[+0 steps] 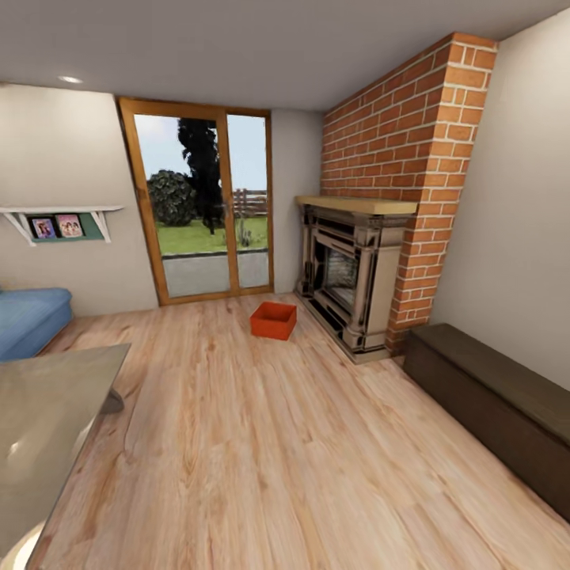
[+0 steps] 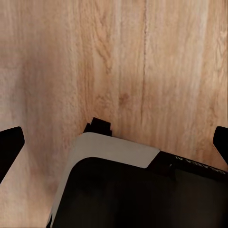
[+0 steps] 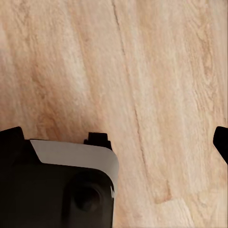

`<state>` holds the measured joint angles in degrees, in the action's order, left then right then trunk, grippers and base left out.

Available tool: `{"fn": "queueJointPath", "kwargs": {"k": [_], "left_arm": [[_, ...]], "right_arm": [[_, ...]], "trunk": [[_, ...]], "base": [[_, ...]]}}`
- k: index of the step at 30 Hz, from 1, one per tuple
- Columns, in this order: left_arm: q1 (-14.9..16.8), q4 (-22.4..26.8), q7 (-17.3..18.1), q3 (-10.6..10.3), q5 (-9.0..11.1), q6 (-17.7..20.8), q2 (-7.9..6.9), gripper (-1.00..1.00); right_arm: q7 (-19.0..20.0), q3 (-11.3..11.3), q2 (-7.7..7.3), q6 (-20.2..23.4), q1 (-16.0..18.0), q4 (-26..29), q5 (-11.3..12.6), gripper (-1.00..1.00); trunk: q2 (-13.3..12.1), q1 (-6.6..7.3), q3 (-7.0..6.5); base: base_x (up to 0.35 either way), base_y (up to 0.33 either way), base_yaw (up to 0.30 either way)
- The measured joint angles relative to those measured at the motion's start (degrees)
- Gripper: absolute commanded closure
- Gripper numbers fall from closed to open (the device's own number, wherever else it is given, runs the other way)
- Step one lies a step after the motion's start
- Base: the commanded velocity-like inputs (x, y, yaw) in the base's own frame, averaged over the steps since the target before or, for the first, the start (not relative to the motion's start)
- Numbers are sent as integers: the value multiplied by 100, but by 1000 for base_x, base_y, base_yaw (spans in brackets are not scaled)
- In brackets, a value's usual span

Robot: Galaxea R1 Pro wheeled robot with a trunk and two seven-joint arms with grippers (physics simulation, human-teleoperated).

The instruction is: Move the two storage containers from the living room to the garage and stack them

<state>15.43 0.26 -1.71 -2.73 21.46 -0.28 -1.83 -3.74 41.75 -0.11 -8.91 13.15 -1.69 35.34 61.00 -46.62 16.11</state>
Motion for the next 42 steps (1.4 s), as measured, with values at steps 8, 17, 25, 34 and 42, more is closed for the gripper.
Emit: {"fn": "queueJointPath", "kwargs": {"k": [8, 17, 25, 34, 42], "left_arm": [[0, -1, 0, 4, 0, 33, 3, -100], [1, -2, 1, 4, -2, 51, 6, -100], [1, -2, 0, 4, -2, 52, 7, -100], [1, -2, 0, 4, -2, 52, 7, -100], [1, -2, 0, 4, -1, 46, 9, -100]], "right_arm": [[0, -12, 0, -7, 0, 0, 8, -100], [18, -35, 0, -7, 0, 4, 41, -100], [11, -39, 8, -17, -1, 6, 37, -100], [59, -1, 8, -9, -1, 6, -15, -100], [37, -14, 8, -18, -1, 6, 14, -100]], "trunk": [[0, 0, 0], [0, 0, 0], [0, 0, 0], [0, 0, 0], [0, 0, 0]], "base": [[322, 0, 300], [322, 0, 261], [322, 0, 32], [322, 0, 1], [322, 0, 0]]}}
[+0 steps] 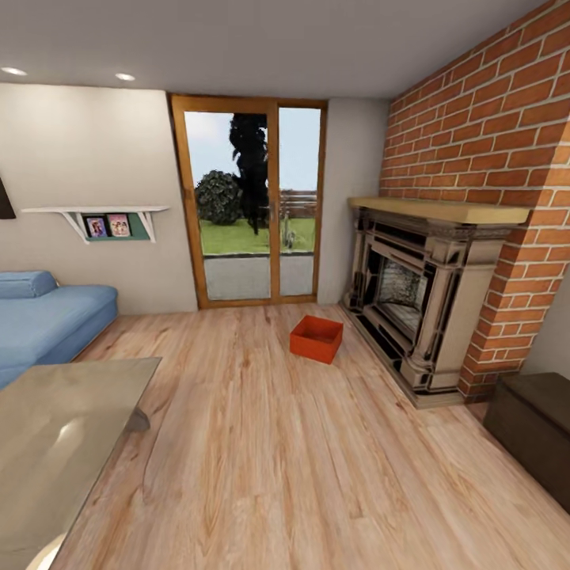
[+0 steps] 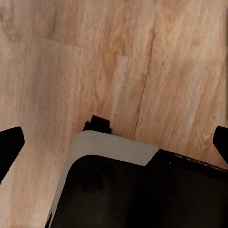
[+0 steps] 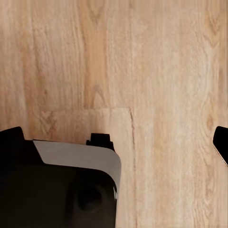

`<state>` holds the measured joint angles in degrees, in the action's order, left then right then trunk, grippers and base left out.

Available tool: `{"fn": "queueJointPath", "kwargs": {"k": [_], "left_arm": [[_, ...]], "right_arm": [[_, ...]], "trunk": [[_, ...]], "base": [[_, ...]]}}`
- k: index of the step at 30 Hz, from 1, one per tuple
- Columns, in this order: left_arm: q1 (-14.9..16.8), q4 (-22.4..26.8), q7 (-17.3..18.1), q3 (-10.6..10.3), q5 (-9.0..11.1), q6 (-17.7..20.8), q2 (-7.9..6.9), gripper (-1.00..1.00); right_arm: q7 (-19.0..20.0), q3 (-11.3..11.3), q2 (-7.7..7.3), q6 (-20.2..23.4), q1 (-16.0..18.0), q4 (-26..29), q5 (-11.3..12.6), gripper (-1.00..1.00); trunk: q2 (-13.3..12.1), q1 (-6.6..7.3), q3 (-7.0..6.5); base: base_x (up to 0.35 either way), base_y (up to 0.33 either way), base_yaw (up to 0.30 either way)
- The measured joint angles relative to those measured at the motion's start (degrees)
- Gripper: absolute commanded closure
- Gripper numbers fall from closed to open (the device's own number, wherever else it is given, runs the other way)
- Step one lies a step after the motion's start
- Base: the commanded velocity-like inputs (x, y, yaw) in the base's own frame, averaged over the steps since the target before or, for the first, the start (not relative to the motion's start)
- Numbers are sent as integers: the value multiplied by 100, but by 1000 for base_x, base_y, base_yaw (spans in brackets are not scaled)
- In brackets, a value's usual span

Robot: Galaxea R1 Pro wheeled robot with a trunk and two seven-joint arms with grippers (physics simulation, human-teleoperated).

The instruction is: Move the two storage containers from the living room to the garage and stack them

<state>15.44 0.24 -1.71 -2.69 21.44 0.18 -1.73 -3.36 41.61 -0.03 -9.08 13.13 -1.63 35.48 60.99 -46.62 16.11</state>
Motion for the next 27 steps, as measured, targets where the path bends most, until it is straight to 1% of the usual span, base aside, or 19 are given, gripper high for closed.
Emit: {"fn": "queueJointPath", "kwargs": {"k": [10, 18, 27], "left_arm": [[0, -7, 0, 0, 0, -4, 5, -100], [0, -8, 0, 0, 1, -33, 6, -100], [0, -2, 0, -2, -8, -4, 6, -100]], "right_arm": [[-18, -13, -5, 0, 0, 0, -3, -100], [-21, 33, -10, 21, 0, 0, -32, -100], [-38, 29, -9, 12, 0, 0, -25, -100]], "trunk": [[0, 0, 0], [0, 0, 0], [0, 0, 0]], "base": [[322, 0, 0], [322, 0, 0], [322, 0, 0]]}}
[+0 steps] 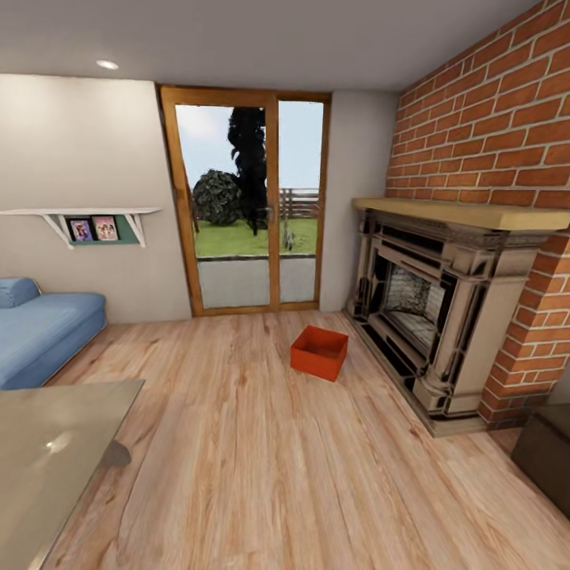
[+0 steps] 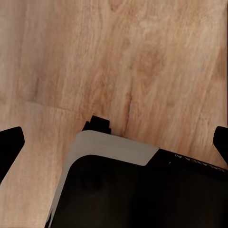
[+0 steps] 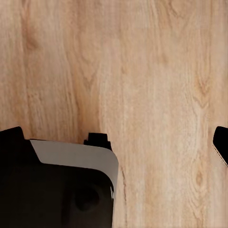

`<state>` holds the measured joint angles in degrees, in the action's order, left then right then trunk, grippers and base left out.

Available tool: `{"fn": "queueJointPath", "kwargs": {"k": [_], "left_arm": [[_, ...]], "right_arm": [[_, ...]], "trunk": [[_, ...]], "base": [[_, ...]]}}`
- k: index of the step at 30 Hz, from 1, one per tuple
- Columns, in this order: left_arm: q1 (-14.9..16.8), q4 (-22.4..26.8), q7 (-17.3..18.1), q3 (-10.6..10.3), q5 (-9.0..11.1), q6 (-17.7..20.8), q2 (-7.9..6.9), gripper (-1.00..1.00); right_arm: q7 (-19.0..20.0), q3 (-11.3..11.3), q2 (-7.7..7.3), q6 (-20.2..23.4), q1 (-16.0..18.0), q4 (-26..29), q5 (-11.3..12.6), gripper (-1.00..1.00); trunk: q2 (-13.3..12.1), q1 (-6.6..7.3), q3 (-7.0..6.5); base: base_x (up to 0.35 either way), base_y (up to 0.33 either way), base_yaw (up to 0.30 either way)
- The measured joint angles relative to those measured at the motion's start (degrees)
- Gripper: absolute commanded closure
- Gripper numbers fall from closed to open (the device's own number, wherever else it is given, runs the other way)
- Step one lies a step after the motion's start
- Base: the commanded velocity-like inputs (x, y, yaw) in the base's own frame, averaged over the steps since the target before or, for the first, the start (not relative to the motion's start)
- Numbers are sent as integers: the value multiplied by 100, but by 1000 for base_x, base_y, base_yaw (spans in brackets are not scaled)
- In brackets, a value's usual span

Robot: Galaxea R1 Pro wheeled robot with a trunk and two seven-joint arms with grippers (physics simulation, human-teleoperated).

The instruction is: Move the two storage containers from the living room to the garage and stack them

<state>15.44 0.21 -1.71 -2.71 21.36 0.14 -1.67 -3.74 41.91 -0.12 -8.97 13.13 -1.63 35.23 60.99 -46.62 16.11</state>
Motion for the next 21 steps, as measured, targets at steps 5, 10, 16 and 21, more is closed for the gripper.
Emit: {"fn": "queueJointPath", "kwargs": {"k": [5, 10, 16, 21], "left_arm": [[0, 2, 0, -5, -1, 2, 0, -100], [0, 2, 0, -3, -1, -4, 0, -100], [0, 2, 0, -1, 0, -12, 0, -100], [0, 3, 0, 1, 0, -32, 0, -100]], "right_arm": [[-1, 0, -1, -11, 0, 0, 1, -100], [-1, 4, 0, -10, 0, 0, -1, -100], [-1, 8, 0, -3, 0, 0, -8, -100], [-1, 6, 0, -3, 0, 0, -8, -100]], "trunk": [[0, 0, 0], [0, 0, 0], [0, 0, 0], [0, 0, 0]], "base": [[322, 0, 0], [322, 0, 0], [322, 0, 0], [322, 0, 0]]}}
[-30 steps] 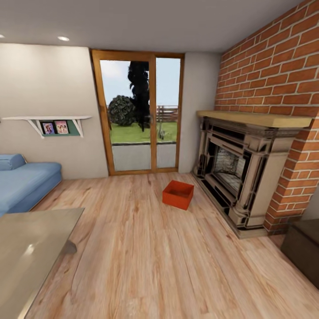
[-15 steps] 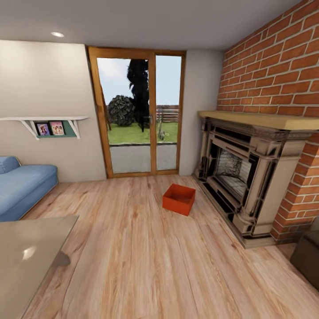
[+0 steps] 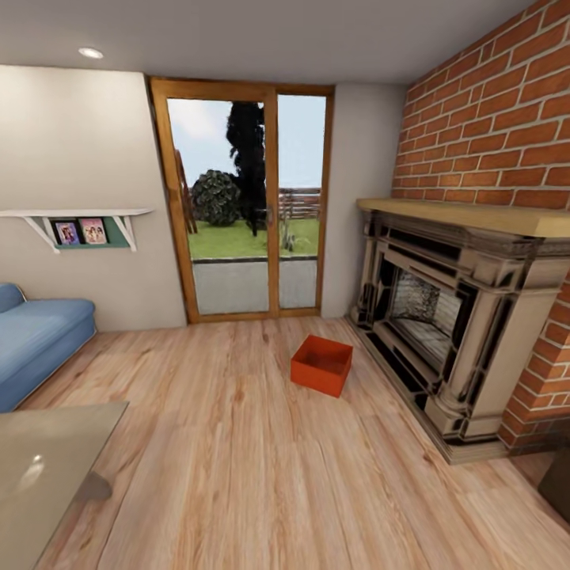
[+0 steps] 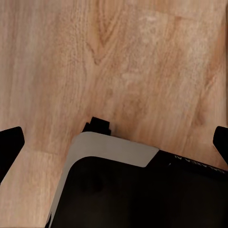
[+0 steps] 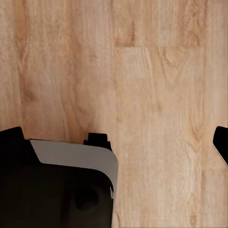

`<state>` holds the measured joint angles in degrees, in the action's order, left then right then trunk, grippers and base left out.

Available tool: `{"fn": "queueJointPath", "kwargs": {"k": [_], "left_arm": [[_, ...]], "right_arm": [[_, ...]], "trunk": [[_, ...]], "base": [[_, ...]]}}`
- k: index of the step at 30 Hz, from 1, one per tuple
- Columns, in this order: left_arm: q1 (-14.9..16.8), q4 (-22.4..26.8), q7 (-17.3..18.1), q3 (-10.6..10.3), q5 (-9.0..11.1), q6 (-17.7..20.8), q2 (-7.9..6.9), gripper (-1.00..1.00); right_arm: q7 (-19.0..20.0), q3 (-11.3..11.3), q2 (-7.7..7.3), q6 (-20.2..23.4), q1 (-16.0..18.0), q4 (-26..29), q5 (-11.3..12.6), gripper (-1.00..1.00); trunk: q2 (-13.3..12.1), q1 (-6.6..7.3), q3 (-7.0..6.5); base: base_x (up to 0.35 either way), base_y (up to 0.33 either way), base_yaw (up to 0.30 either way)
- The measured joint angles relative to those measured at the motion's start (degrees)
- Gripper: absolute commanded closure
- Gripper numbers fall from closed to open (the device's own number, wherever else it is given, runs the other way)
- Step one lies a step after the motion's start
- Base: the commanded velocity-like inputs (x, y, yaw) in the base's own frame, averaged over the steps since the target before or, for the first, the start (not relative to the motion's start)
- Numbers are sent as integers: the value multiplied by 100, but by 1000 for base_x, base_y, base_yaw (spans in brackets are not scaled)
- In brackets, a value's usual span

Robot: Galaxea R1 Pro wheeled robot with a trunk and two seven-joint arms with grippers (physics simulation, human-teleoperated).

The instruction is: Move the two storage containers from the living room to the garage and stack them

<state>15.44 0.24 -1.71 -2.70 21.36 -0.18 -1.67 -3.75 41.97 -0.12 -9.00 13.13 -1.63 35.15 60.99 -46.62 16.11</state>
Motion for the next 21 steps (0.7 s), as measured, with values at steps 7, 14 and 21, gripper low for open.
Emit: {"fn": "queueJointPath", "kwargs": {"k": [7, 14, 21], "left_arm": [[0, 0, 0, 1, 0, 2, 0, -100], [0, 0, 0, 1, 0, 2, 0, -100], [0, 0, 0, 1, 0, 2, 0, -100]], "right_arm": [[0, -7, 0, 0, 0, 0, 0, -100], [0, 2, 0, 4, 0, 0, 0, -100], [0, 2, 3, 9, 0, 0, 0, -100]], "trunk": [[0, 0, 0], [0, 0, 0], [0, 0, 0]], "base": [[322, 0, 0], [322, 0, 0], [322, 0, 0]]}}
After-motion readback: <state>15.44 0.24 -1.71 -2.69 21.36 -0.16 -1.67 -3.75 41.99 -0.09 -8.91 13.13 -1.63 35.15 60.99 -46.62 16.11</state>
